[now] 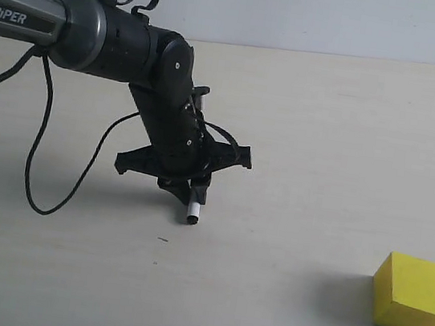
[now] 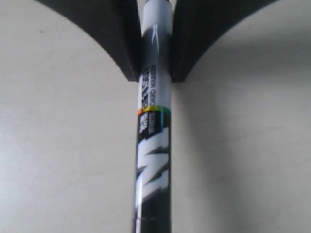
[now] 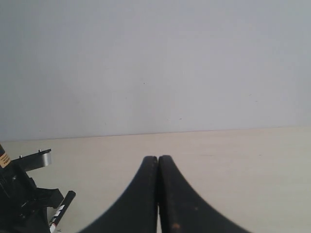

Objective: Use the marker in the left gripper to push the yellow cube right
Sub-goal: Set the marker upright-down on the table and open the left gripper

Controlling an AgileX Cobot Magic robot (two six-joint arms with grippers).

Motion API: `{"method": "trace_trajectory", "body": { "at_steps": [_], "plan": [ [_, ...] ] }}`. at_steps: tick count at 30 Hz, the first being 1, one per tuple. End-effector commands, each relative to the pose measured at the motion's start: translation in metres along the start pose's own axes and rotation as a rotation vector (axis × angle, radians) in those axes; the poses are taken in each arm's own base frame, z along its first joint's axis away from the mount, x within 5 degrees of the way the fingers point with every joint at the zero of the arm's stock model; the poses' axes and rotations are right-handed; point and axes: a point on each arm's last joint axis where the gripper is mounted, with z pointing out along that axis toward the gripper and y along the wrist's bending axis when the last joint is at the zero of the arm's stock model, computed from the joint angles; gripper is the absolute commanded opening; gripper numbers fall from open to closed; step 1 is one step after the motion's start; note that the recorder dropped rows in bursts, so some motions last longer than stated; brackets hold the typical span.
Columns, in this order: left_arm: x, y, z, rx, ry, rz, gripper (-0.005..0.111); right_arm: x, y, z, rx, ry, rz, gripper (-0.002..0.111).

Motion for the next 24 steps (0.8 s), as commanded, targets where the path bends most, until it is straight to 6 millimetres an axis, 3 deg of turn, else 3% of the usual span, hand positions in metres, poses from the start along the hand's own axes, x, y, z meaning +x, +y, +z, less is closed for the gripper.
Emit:
{"method": "trace_trajectory", "body": {
  "at_steps": [1, 24],
  "plan": [
    [-0.0015, -0.0006, 0.0019, 0.011, 0.004, -0.011, 0.000, 0.0007, -0.0005, -0.0003, 0.005, -0.007, -0.007, 0.000],
    [-0.0008, -0.0006, 0.0028, 0.012, 0.013, -0.007, 0.000, 0.0007, -0.0005, -0.0003, 0.005, -0.007, -0.007, 0.000]
  ]
}}
